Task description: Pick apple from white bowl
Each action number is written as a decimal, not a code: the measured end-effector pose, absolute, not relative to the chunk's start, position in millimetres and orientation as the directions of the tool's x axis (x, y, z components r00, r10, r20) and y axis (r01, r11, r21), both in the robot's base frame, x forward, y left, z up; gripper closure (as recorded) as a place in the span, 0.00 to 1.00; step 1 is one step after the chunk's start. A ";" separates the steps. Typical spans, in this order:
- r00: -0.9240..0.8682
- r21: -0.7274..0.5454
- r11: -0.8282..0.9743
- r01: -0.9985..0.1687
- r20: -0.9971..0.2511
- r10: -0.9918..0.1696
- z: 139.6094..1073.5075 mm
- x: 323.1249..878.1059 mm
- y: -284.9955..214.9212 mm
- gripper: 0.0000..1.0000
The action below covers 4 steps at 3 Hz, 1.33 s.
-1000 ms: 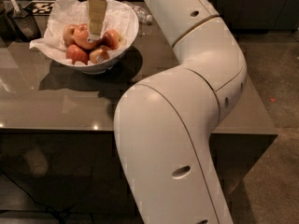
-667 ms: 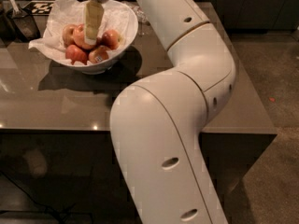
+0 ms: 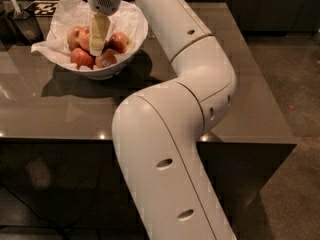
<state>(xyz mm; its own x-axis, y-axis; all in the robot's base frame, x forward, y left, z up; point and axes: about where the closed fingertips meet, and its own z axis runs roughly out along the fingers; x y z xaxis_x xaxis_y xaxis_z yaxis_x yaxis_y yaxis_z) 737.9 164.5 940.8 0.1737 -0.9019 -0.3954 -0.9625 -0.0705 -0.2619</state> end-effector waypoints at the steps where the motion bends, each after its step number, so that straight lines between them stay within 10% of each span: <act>1: 0.173 -0.237 -0.078 -0.968 -0.412 -0.894 928.1 740.6 170.7 0.00; 2: 0.175 -0.219 -0.086 -0.972 -0.430 -0.886 919.2 742.0 177.2 0.00; 4: 0.195 -0.237 -0.093 -0.967 -0.454 -0.869 914.5 749.8 189.0 0.43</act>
Offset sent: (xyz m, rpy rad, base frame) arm 0.0107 0.0021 -0.0157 -0.0120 0.1336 0.0533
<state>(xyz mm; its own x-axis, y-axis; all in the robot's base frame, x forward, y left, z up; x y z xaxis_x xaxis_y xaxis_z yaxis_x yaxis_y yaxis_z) 749.8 189.0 914.5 0.1952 -0.8692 -0.4543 -0.9670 -0.0931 -0.2373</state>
